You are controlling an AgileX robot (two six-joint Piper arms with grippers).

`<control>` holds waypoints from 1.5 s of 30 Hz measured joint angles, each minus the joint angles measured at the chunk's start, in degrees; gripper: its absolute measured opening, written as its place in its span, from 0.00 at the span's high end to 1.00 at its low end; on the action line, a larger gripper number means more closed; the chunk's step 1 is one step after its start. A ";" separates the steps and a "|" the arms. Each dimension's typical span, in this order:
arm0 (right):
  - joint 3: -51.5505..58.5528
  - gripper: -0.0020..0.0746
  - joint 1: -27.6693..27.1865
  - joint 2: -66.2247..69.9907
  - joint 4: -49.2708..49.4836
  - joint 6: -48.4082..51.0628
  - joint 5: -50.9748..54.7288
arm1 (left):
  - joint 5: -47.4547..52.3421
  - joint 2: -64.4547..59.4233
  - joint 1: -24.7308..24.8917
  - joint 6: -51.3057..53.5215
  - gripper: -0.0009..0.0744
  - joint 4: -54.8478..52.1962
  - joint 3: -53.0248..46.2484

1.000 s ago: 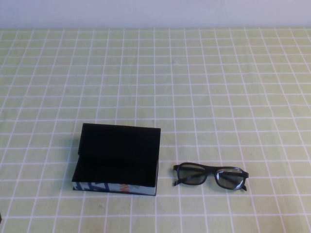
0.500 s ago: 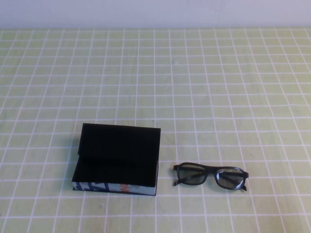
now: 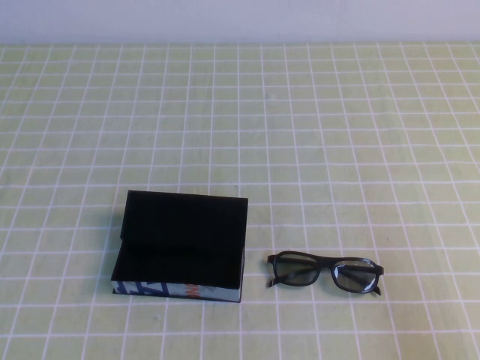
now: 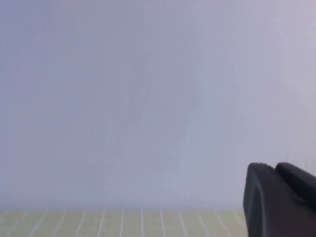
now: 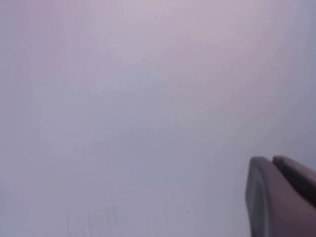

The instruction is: Return glasses to glasses case

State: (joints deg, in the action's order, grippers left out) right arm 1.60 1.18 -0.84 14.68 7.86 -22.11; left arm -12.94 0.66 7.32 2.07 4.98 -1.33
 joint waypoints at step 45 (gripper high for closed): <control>-55.46 1.00 -0.09 28.67 -6.49 -15.05 38.97 | 26.46 -23.28 0.00 -10.18 0.99 0.67 48.09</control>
State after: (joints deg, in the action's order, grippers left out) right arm -53.86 1.08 27.83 8.19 -7.18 16.86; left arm 13.53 -22.61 7.32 -8.11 5.66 46.76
